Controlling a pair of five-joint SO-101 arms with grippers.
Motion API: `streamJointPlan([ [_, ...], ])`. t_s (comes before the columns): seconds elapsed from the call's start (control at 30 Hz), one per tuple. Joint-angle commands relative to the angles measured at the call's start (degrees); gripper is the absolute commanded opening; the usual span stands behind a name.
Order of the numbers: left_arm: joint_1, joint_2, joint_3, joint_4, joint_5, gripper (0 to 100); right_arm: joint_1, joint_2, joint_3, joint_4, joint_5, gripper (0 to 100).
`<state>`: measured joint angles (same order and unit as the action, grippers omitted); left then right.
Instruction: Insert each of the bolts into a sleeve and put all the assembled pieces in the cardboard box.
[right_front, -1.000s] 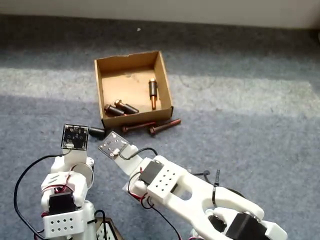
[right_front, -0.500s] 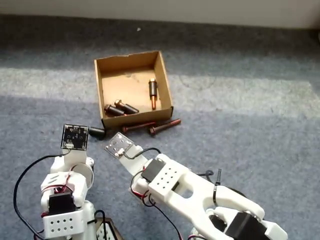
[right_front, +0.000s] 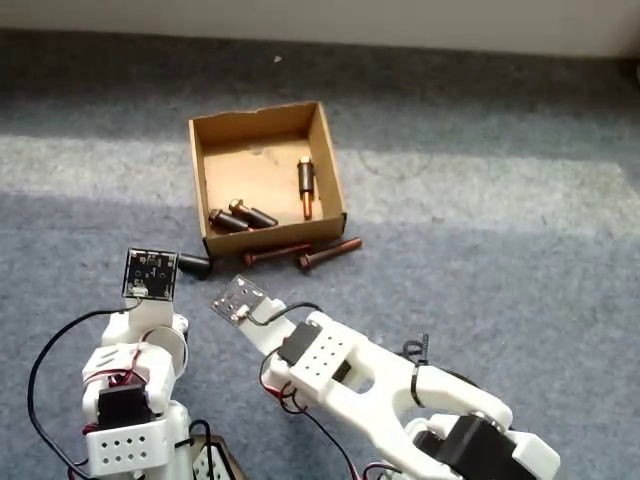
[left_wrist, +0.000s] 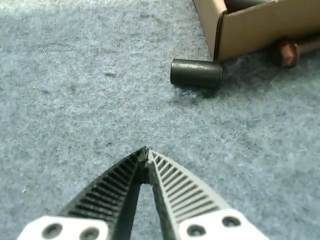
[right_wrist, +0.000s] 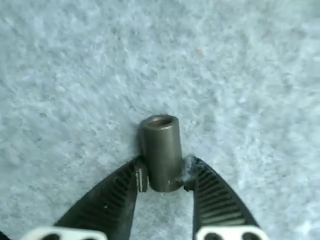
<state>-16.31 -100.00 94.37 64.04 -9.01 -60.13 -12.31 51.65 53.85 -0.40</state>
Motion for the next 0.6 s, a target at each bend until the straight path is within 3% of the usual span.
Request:
streamJointPlan([
  [0.0,-0.5,-0.4,-0.2,-1.1,-0.3,1,-0.7,2.8,-0.5,-0.3,0.0,4.6],
  [0.2,-0.5,-0.4,-0.2,-1.1,-0.3,1,2.7,-5.0,-0.7,0.6,0.0,0.4],
  [0.37,-0.7,-0.4,-0.3,-0.8,-0.4,1,13.4,-17.2,-0.7,3.6,-0.6,0.5],
  [0.57,-0.9,0.1,-5.0,-0.7,-0.4,1,24.3,-24.2,2.7,-0.9,-7.8,0.5],
])
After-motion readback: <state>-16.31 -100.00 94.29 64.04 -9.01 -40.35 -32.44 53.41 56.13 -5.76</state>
